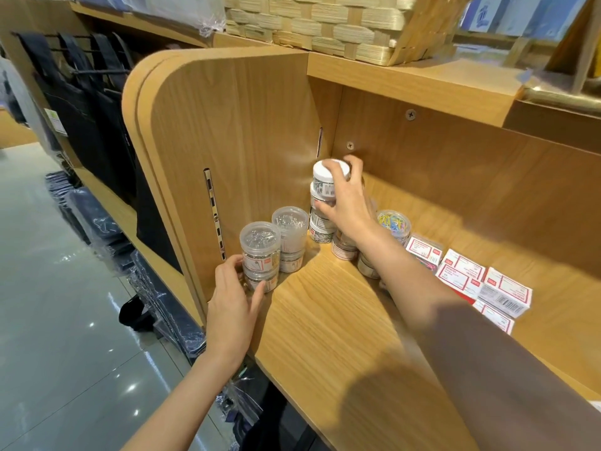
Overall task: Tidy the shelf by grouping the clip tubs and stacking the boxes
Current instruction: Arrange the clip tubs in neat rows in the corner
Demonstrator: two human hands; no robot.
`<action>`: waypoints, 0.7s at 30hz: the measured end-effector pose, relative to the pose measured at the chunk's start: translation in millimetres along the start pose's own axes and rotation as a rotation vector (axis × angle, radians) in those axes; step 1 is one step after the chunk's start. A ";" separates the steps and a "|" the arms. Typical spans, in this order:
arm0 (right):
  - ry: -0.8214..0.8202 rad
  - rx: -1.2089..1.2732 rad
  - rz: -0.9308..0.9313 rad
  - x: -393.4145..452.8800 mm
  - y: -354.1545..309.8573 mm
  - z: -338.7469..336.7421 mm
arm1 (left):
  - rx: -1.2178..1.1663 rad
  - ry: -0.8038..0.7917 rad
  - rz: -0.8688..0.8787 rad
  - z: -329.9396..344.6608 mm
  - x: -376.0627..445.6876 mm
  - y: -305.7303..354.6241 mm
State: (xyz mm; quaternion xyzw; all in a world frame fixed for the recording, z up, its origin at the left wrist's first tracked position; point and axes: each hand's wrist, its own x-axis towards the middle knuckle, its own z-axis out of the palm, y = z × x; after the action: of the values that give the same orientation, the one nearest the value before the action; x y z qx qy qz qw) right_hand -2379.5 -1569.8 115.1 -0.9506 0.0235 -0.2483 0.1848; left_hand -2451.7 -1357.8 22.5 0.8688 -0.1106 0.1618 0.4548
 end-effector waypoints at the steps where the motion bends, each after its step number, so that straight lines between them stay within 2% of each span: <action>1: 0.000 -0.124 0.009 0.0 2.8 1.7 | 0.004 0.001 -0.001 1.0 0.3 0.3; 3: 0.045 -0.341 -0.002 1.3 4.8 0.1 | 0.006 0.001 -0.002 3.2 2.6 0.8; 5: 0.041 -0.391 0.005 0.9 2.8 -5.1 | -0.007 -0.011 -0.004 6.7 5.5 1.9; 7: 0.044 -0.329 0.027 -3.4 -1.8 -13.6 | -0.020 -0.019 -0.004 10.7 9.3 4.0; 11: 0.220 -0.151 0.036 -41.2 -5.1 -31.3 | -0.015 -0.029 0.012 23.1 18.7 10.0; 14: 0.259 -0.111 0.101 -79.7 4.6 -34.3 | -0.001 -0.022 0.026 32.6 25.9 16.4; 18: 0.196 -0.207 0.180 -101.8 25.7 -37.3 | 0.026 0.001 0.048 39.9 28.8 18.2; 21: 0.039 -0.223 0.200 -102.2 32.2 -44.0 | 0.005 0.009 0.050 39.6 27.7 16.6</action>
State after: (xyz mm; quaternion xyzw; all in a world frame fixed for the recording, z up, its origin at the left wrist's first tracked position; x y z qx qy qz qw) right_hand -2488.6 -1600.7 91.6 -0.9531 0.1492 -0.2429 0.1016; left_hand -2424.6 -1401.1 24.5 0.8661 -0.1301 0.1773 0.4488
